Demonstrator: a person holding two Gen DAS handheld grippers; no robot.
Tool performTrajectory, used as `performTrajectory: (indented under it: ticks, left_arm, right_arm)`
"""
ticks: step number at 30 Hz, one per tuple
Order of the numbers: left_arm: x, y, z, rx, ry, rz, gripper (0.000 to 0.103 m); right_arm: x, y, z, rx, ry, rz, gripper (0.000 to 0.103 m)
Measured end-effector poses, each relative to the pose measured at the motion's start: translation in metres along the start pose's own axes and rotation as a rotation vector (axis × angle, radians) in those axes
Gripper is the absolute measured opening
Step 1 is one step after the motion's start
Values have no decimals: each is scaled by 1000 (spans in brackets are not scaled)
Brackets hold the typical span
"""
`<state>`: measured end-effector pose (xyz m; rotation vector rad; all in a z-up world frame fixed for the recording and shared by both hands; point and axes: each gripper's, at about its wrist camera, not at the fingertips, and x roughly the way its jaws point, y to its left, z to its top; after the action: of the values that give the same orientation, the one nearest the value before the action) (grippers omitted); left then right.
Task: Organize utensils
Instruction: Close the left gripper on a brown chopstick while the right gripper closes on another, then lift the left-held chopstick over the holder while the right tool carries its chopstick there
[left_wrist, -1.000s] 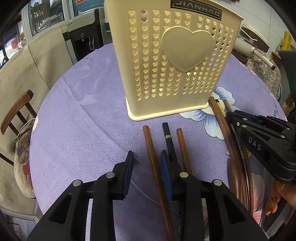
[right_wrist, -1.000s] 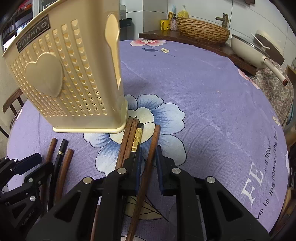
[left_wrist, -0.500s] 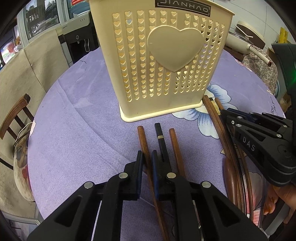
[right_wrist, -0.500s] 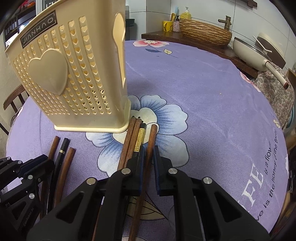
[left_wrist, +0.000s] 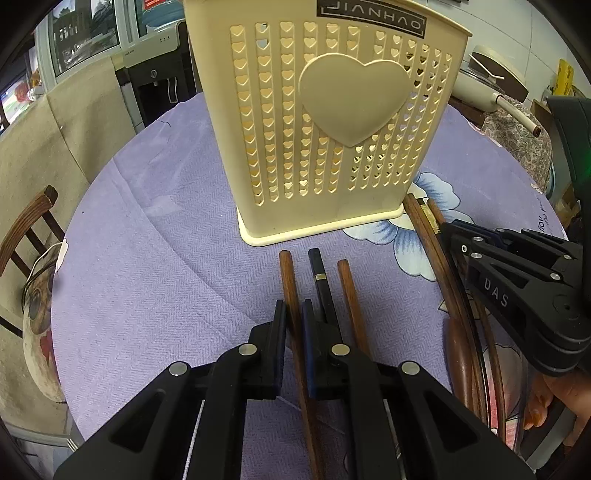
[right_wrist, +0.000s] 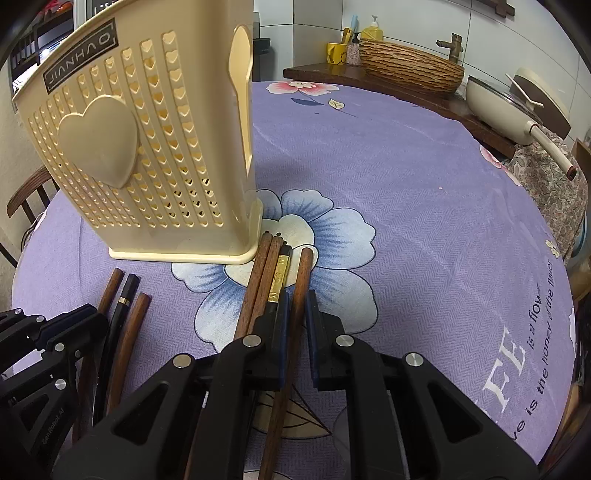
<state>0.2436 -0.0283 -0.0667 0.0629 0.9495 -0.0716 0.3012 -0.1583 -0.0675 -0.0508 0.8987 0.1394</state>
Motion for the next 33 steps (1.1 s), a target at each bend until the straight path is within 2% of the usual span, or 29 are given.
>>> performTrajectory:
  ticks: [6,11,21,28,33]
  left_arm:
    - [0,2,1,-10,-5,-6,8]
    - [0,9,1,-37,-8,-33,8]
    - [-18,14,3,-60,-68,-65,8]
    - [-44,20,6,-73,-136,-81,7]
    - [-67,29,10,-95,-203,-90,7]
  right_arm:
    - [1,-5,3,18,1,21,10]
    - [4,-15,6,68,-1,71,9]
    - [-2,-27,11,122,-25,143,8]
    - [-28,-37,13,154,-102,199,8]
    - [-61,-40,17,152,-192,250,8]
